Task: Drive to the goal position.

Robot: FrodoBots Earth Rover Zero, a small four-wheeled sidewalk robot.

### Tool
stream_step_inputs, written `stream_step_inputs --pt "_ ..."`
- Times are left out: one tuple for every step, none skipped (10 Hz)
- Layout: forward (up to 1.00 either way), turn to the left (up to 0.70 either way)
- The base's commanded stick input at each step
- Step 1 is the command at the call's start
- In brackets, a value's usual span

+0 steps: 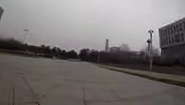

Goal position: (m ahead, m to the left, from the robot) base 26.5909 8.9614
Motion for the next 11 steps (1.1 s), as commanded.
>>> stream_step_inputs --pt "0.70 -0.01" --pt "0.70 -0.01" --pt "0.70 -0.01" --pt "0.70 -0.01" --pt "0.70 -0.01" --pt "0.70 -0.01" --pt "0.70 -0.01" --pt "0.70 -0.01" --pt "0.70 -0.01" --pt "0.70 -0.01" --pt "0.70 -0.01"
